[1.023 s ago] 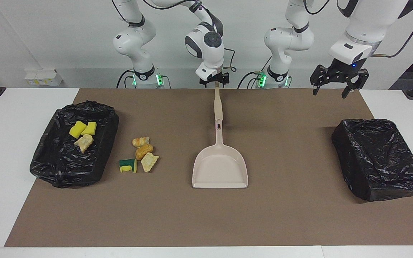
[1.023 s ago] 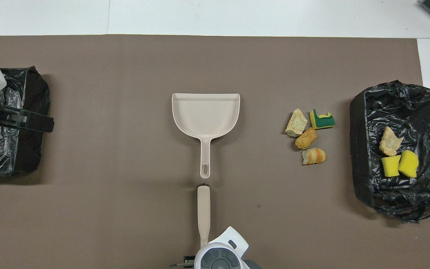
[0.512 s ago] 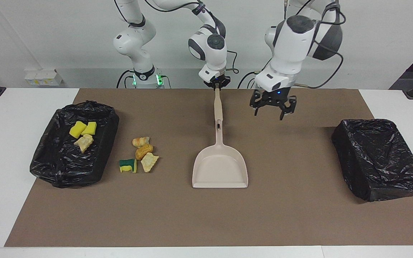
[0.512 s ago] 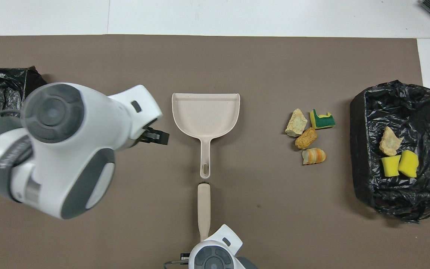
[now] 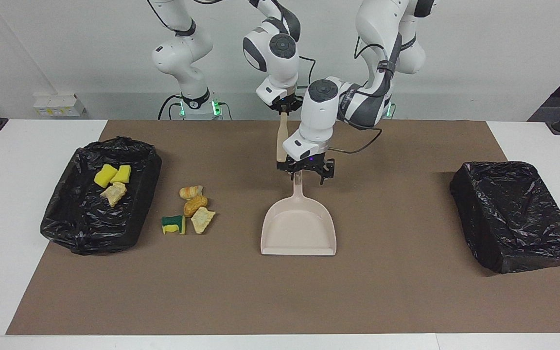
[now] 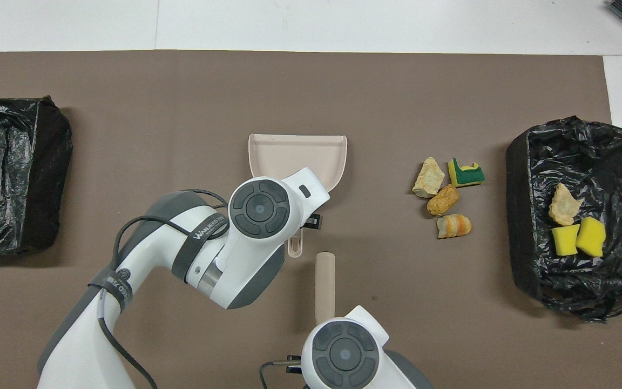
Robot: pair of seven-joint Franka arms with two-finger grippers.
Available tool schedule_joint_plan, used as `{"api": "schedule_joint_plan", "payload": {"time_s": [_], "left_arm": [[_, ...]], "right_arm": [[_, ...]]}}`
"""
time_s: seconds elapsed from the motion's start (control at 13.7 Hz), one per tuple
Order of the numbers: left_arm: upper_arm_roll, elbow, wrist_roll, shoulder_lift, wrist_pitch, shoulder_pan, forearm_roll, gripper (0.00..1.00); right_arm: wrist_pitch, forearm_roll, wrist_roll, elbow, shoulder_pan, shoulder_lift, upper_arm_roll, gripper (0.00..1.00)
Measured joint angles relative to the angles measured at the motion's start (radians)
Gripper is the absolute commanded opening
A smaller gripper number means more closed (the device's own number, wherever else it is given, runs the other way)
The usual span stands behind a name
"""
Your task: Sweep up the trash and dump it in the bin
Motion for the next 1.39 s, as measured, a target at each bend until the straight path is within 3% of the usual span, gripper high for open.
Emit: {"api": "schedule_joint_plan", "payload": {"time_s": [0.22,0.29,0.66,0.88,1.17,1.39], "left_arm": [[-0.001,-0.033,-0.014,0.003,0.025,-0.006,0.0,1.0],[0.0,-0.044,-0.016,0.003,0.035,-0.011,0.0,0.91],[0.002,-0.054,-0.019,0.003,0.077,-0.016,0.0,0.14],[0.006,-0.055,-0.018,0.003,0.077,-0.016,0.0,0.0],[0.018,-0.055,0.028,0.002,0.069,-0.009,0.001,0.0],[0.031,-0.051,0.221,-0.007,0.024,0.057,0.001,0.0]], "right_arm": [[-0.137,-0.109,-0.059,-0.002,-0.052,-0.047,-0.002,0.0],[-0.168,-0.159,-0.077,-0.002,-0.063,-0.05,-0.002,0.0],[-0.188,-0.42,-0.218,0.003,-0.181,-0.045,-0.003,0.0],[-0.115,-0.513,-0.453,0.013,-0.357,-0.004,-0.004,0.0],[-0.044,-0.646,-0.713,0.089,-0.53,0.09,-0.007,0.0],[0.013,-0.765,-0.877,0.173,-0.637,0.163,-0.008,0.0]]}}
